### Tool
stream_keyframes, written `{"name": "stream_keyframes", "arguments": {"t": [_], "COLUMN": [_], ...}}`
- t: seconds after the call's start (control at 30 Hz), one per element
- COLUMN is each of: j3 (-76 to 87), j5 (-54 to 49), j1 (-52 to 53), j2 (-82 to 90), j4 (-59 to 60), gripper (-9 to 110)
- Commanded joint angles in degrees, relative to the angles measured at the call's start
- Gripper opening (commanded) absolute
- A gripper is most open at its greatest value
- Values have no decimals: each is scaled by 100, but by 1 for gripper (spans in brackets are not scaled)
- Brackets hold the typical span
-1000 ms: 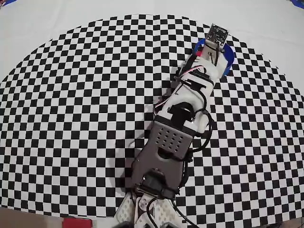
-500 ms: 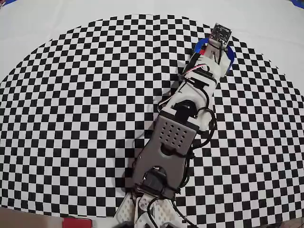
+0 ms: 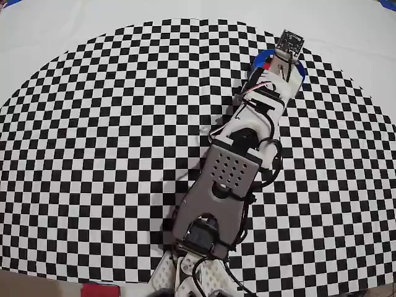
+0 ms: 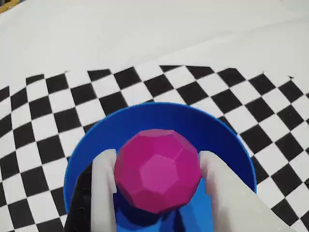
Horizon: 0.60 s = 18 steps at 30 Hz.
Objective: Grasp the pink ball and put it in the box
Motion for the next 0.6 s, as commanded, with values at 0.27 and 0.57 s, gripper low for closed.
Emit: {"name": "stream_keyframes", "arguments": {"t": [0.27, 0.57], "j3": [-642, -668], "j5": [-44, -44], "j1": [62, 62], "j2": [-281, -343], "j4": [88, 88], "gripper": [0, 0]}}
